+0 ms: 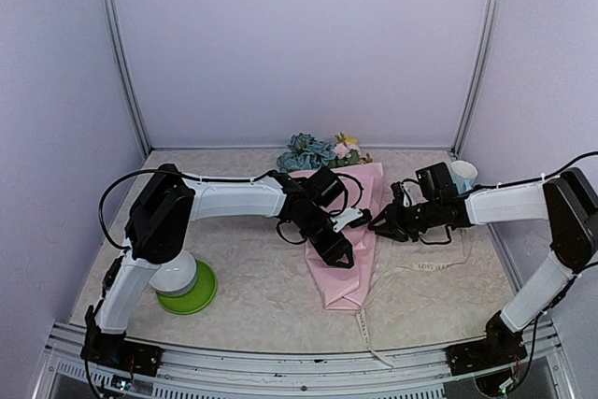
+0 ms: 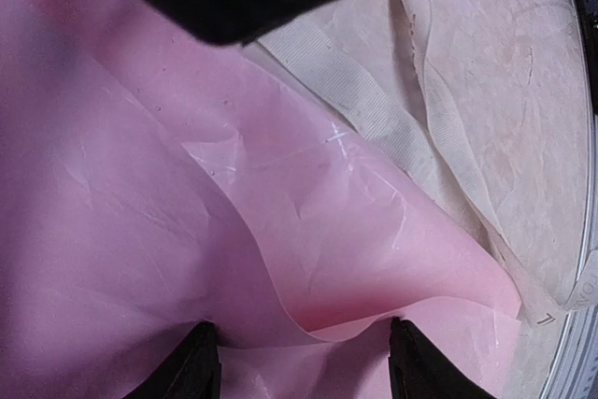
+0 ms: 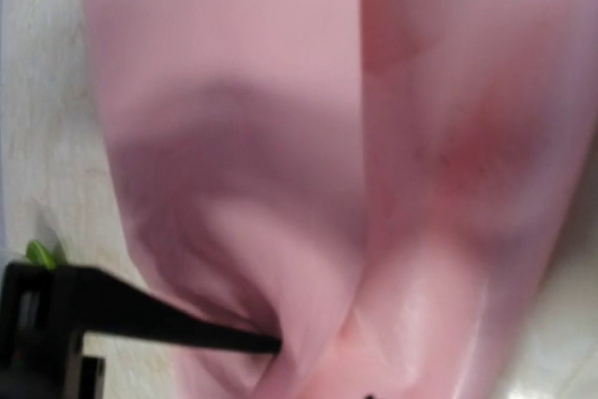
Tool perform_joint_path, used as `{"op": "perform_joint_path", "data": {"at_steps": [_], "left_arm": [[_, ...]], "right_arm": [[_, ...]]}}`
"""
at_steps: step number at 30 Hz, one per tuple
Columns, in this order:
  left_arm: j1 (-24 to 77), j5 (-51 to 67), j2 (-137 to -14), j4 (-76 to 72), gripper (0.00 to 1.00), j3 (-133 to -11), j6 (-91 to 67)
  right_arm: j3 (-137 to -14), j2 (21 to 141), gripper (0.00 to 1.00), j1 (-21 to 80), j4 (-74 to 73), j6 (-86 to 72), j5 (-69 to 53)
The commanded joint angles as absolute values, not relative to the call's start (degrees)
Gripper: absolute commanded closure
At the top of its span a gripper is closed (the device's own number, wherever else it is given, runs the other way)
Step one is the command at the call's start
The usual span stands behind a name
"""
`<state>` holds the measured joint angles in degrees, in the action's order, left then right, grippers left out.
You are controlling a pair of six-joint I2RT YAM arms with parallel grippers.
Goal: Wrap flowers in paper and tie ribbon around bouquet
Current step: Adjust the folded bouquet at the center of the board.
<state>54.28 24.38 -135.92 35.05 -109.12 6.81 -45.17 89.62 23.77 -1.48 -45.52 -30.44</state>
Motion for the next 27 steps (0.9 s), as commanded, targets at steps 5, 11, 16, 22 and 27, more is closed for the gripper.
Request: {"op": "perform_joint_path", "data": {"at_steps": [5,11,16,22,27], "left_arm": [[54.23,25.65,-136.23,36.3,0.39,-107.54,6.94],[54.14,25.99,-136.24,36.08,0.39,-107.4,7.09],[54.06,26.02,-136.09,36.05,0.39,-107.17,7.08],[54.05,25.95,-135.68,35.5,0.39,-106.49,7.04],[54.05,25.05,-134.01,35.46,0.35,-105.32,7.82]], "right_arm": [[-47.65,98.22,0.69,25.5,7.61,-48.35,-36.03],[-48.63,101.51,0.66,27.48,9.23,-48.89,-38.23],[-48.88,103.7,0.65,27.51,10.33,-49.79,-39.59],[-49.66,104.16,1.0,27.51,10.73,-49.31,-41.24],[-50.34,103.36,1.0,26.78,6.83,-46.76,-39.23]]}}
